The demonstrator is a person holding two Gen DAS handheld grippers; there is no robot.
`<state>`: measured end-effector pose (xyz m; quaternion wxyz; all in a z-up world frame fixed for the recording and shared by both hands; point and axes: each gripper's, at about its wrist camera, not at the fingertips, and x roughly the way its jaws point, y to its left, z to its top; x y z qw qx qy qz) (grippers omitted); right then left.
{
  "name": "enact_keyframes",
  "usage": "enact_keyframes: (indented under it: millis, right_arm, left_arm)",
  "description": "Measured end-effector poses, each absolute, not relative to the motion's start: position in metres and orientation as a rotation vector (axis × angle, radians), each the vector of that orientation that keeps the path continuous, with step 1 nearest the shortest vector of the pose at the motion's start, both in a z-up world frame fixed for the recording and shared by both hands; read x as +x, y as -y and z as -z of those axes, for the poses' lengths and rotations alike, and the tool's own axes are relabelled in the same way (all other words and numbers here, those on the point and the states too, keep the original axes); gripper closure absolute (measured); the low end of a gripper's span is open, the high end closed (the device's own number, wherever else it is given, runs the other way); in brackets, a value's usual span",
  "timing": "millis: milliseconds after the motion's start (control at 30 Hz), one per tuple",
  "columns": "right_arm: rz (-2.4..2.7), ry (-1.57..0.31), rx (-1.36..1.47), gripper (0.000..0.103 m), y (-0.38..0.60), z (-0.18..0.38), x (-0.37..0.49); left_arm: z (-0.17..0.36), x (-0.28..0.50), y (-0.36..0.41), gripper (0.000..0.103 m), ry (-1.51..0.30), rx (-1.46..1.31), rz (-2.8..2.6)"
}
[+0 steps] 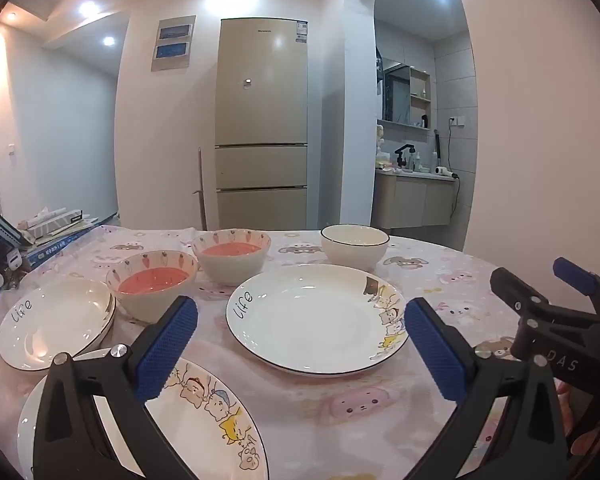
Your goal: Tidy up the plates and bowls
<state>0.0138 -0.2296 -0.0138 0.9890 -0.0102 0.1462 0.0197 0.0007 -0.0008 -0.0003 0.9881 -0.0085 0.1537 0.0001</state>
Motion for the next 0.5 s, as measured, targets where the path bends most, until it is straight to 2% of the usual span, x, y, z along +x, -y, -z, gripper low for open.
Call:
enact_keyframes:
  millis: [500]
  right_arm:
    - [-0.036,-0.284,-0.015,0.000,0.2323,0.0117,0.0132]
  left_arm:
    - [-0.0011,-0.0060,-0.0046,0.000,-0.274,-0.050,0.022]
